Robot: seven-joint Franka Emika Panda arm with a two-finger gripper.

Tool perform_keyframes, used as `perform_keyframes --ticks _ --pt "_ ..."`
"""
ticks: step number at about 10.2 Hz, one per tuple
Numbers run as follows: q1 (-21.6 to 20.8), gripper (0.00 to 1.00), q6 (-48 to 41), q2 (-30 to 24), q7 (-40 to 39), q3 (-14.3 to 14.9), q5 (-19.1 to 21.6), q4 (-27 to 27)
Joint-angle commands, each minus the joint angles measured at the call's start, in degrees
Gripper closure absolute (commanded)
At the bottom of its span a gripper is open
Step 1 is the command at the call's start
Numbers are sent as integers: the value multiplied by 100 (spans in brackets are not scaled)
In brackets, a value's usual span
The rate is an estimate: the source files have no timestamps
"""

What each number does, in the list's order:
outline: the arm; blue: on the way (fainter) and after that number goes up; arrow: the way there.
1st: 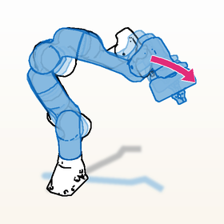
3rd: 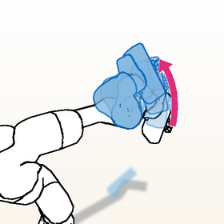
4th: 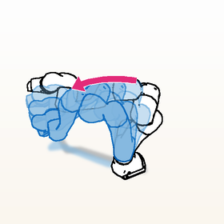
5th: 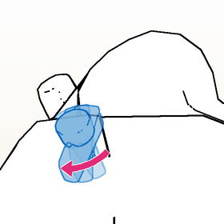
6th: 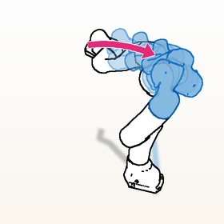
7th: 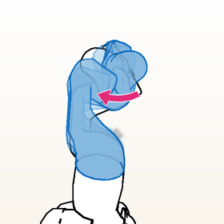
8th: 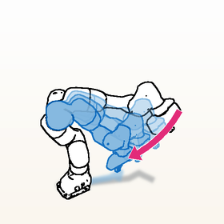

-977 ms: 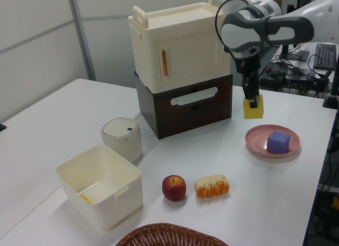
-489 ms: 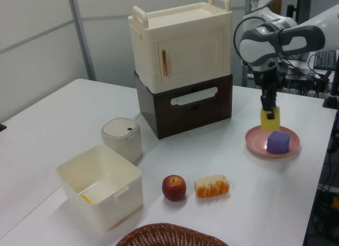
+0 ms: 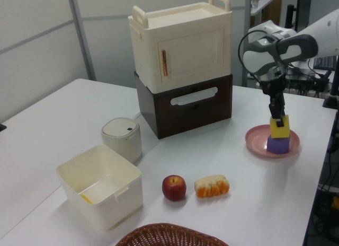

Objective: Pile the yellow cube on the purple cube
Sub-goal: 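Lower the yellow cube onto the purple cube and open the gripper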

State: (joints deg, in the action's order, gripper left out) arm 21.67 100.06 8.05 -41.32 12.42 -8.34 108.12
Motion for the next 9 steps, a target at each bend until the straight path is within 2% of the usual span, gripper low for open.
perform_keyframes --ticks 1,2,3,6,7,8,9 --pt "-58 63 137 101 -78 6 -106 -106" --pt "-58 18 111 101 -70 -3 -185 -168" --pt "-67 0 41 83 -61 -29 -186 -264" --pt "-93 0 -688 57 -8 -213 -160 -817" --pt "-93 0 -924 57 9 -379 -125 -1114" --pt "-128 0 -1223 83 88 -720 -176 -1466" --pt "-198 0 -1243 83 454 -863 -73 -1626"
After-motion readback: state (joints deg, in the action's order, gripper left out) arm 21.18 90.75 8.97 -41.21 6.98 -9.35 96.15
